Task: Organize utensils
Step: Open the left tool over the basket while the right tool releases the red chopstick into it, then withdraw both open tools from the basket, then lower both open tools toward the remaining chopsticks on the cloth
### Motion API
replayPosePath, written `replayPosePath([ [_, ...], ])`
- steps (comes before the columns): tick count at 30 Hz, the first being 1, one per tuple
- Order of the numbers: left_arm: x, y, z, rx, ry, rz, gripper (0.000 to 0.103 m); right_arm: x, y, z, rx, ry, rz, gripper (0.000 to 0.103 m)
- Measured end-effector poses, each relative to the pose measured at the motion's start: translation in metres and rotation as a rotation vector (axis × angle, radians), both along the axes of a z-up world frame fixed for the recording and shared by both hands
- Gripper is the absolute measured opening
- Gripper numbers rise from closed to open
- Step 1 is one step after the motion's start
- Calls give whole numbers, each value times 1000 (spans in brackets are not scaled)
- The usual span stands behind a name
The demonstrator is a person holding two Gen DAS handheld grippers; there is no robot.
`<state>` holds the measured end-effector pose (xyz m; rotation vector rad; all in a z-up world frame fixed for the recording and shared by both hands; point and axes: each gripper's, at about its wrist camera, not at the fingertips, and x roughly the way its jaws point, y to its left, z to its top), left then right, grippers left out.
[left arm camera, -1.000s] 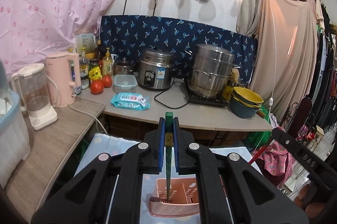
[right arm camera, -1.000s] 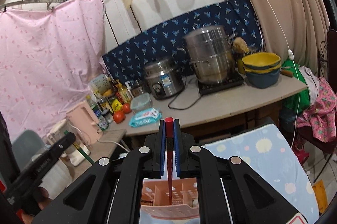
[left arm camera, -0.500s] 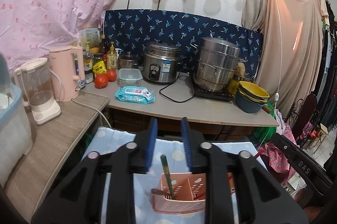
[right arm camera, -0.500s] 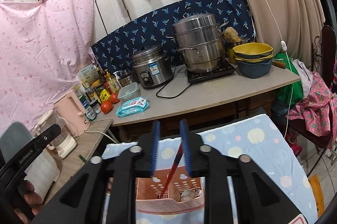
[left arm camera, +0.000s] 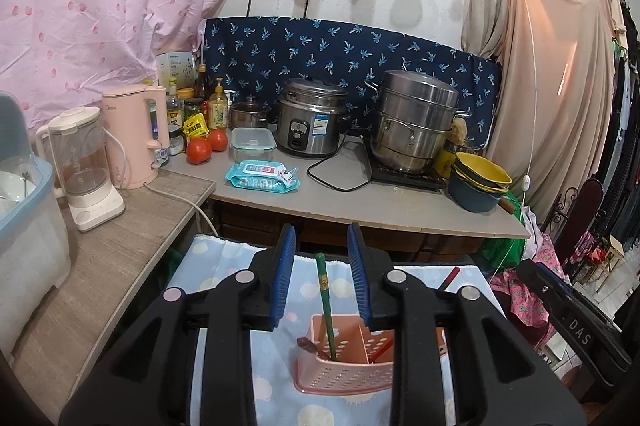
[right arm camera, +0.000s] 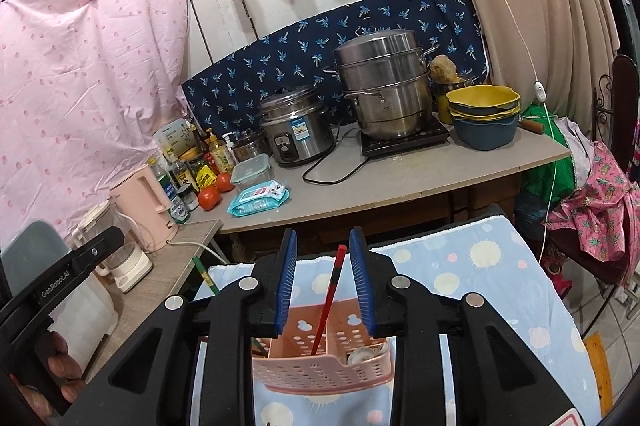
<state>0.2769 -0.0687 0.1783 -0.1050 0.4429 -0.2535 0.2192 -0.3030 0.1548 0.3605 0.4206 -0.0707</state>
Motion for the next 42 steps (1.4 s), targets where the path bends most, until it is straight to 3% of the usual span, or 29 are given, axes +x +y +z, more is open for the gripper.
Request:
replayPosePath([
  [12, -35, 5, -2, 21, 7, -9, 26, -34, 16, -5, -4, 16, 35, 28],
  [21, -66, 6, -18, 53, 34, -23, 26, -71, 30, -28, -6, 64, 63, 28],
  [42, -129, 28, -94, 98, 196, -21, 26, -151, 61, -95, -25, 222, 125, 28],
])
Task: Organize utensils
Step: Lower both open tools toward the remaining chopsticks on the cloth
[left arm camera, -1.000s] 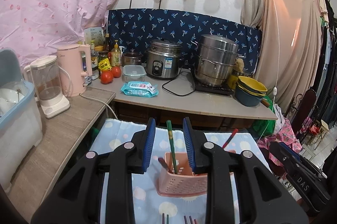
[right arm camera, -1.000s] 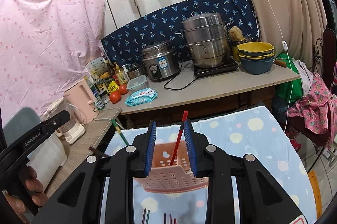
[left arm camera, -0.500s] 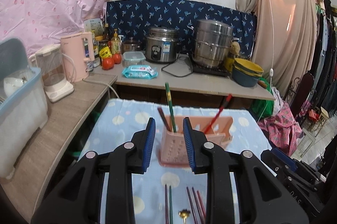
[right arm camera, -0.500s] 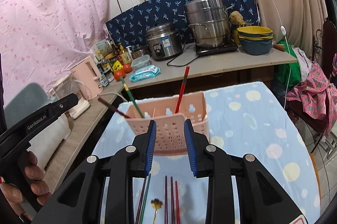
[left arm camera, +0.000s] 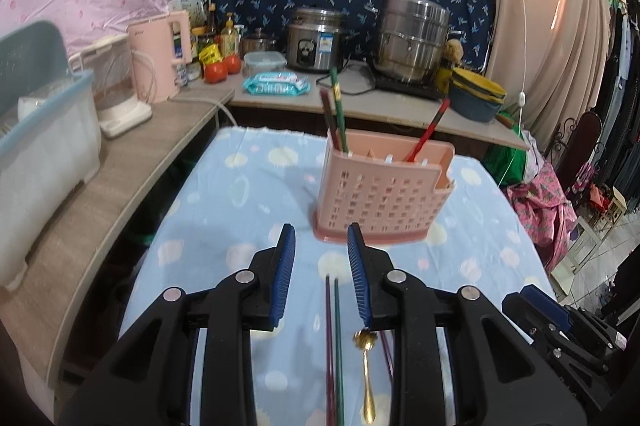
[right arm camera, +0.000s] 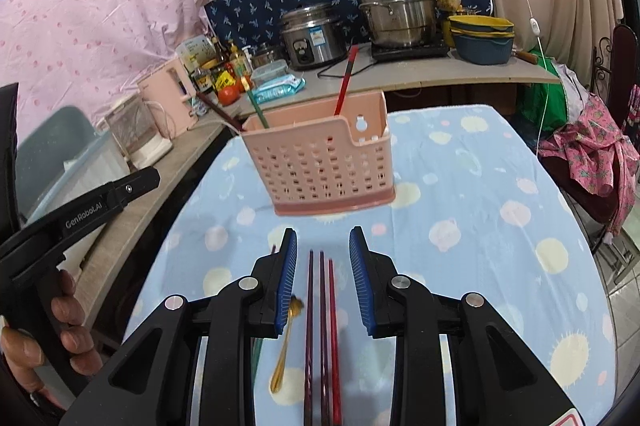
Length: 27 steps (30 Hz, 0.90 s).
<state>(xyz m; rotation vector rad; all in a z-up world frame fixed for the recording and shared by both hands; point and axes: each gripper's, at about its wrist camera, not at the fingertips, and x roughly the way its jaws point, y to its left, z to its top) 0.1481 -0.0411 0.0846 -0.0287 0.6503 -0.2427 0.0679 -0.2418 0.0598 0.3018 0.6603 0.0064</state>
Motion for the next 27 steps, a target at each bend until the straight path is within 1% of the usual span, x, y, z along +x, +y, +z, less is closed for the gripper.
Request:
replayPosePath([
  [15, -29, 19, -78, 63, 167, 6, 26, -35, 13, -69, 12, 172, 27, 28],
  [21, -40, 24, -100, 73, 222, 6, 26, -46, 17, -92, 19, 229, 37, 27],
  [27, -53, 27, -119, 85, 266, -4, 26, -56, 22, -109, 21, 274, 49, 26],
])
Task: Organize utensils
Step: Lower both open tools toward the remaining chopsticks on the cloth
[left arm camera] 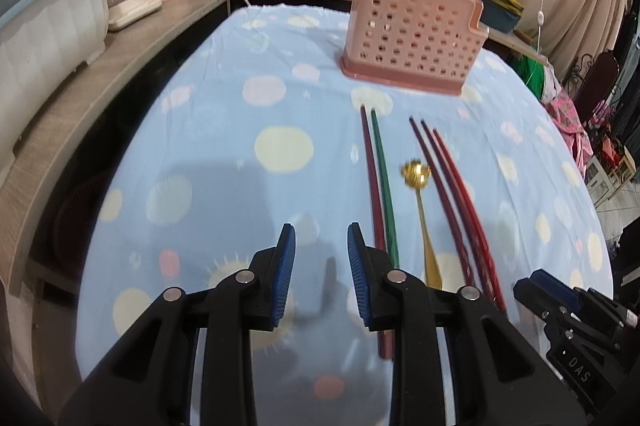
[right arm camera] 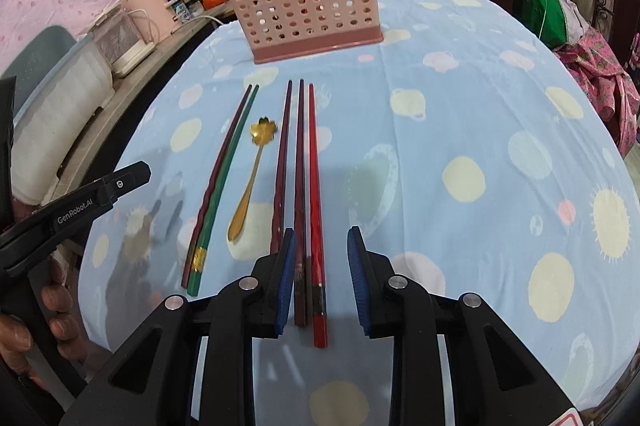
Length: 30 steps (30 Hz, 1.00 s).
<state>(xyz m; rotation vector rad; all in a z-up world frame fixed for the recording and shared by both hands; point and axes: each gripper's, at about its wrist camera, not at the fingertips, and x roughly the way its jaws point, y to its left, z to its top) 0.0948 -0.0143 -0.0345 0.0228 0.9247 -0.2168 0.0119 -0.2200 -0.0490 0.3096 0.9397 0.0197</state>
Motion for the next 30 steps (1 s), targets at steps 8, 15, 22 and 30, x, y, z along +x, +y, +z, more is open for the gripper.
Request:
replayPosePath([
  [8, -11, 0, -15, 7, 41, -11, 26, -5, 3, -12, -5, 34, 15, 21],
  [15, -17, -3, -20, 13, 55, -30, 26, -5, 9, -18, -6, 53, 33, 15],
  [22, -21, -10, -24, 17, 65, -54, 26, -5, 9, -19, -12, 52, 35, 14],
  [30, -25, -17, -29, 26, 78, -77, 26, -5, 6, -23, -20, 61, 25, 10],
])
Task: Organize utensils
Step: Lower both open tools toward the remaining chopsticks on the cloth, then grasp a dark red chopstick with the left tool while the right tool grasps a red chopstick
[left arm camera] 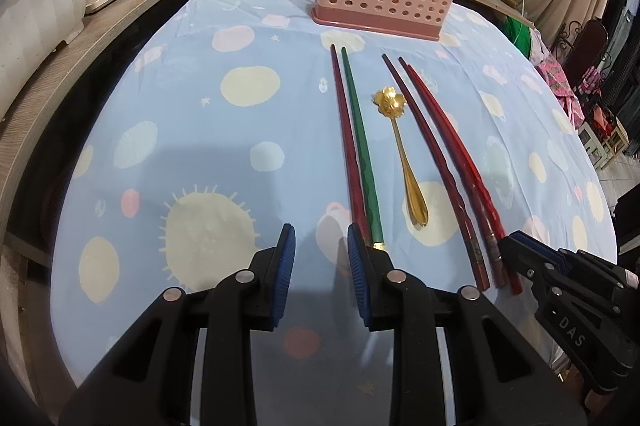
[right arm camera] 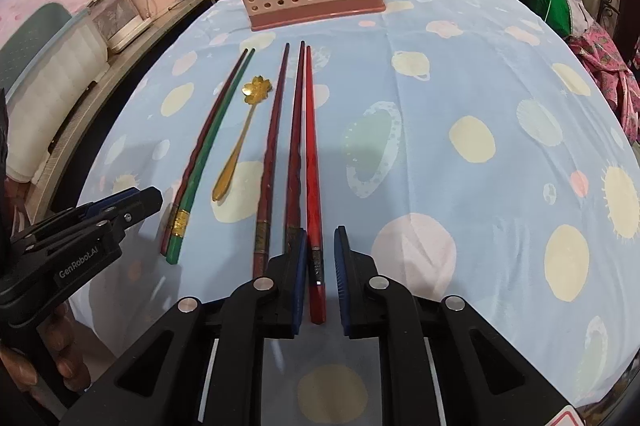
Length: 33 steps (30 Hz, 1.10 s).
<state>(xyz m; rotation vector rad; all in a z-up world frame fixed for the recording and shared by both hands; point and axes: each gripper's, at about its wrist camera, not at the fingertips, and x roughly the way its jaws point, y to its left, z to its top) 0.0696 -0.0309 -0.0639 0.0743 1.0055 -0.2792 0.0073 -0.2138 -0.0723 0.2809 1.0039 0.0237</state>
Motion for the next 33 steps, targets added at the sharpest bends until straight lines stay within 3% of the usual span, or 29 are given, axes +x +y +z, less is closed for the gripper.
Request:
replayPosePath([
  [33, -5, -4, -10, -41, 38, -27, 28, -1, -2, -2, 0, -1, -2, 8],
])
